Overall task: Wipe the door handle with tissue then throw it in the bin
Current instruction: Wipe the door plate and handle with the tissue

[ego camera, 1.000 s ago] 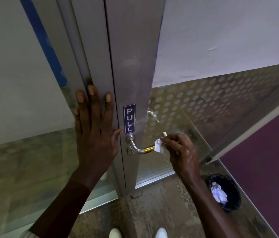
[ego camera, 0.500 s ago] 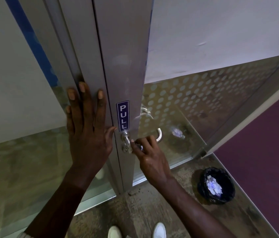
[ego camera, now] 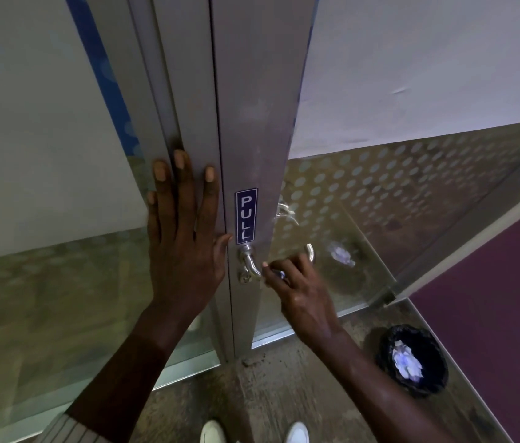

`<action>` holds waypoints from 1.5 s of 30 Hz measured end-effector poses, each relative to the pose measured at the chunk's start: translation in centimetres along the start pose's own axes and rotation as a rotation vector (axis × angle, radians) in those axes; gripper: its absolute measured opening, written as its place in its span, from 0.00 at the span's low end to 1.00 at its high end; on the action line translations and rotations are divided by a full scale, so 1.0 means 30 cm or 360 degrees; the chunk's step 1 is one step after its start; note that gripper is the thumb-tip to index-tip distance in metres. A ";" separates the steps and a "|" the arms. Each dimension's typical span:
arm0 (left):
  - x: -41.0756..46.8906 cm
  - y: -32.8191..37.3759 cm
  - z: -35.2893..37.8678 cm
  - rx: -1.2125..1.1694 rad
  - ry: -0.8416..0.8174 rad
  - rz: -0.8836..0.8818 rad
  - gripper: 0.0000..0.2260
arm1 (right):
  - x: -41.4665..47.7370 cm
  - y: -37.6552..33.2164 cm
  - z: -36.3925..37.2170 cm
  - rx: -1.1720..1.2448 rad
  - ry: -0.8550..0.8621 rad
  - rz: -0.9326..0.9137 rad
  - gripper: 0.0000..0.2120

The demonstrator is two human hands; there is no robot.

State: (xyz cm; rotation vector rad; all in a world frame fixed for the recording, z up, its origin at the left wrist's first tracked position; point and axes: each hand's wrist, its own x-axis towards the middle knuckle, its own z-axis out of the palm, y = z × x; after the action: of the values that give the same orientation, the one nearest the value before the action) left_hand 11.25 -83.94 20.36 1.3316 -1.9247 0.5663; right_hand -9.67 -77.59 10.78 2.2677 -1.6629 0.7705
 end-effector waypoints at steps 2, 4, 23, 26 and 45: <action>0.001 -0.001 -0.002 -0.0004 0.0000 -0.0003 0.53 | 0.030 -0.074 0.026 -0.0006 0.0022 0.0025 0.17; 0.001 -0.003 -0.003 -0.0011 0.0007 0.0002 0.52 | 0.054 -0.114 0.041 -0.0005 0.0039 0.0119 0.19; -0.002 -0.003 -0.002 0.0007 -0.0016 -0.0007 0.51 | 0.002 0.123 -0.014 0.0026 0.0391 0.0591 0.13; 0.002 -0.001 -0.005 0.0005 -0.0026 -0.0015 0.50 | 0.051 0.109 -0.027 0.0195 0.0475 0.0890 0.09; -0.006 -0.009 0.016 0.0015 -0.0003 0.0010 0.54 | 0.004 -0.097 -0.003 0.3203 0.0627 0.2240 0.14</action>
State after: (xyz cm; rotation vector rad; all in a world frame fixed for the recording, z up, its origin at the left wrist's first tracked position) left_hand 11.39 -84.26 19.89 1.3330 -1.9303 0.5784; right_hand -6.95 -76.69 11.26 -0.0467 -2.1306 3.9157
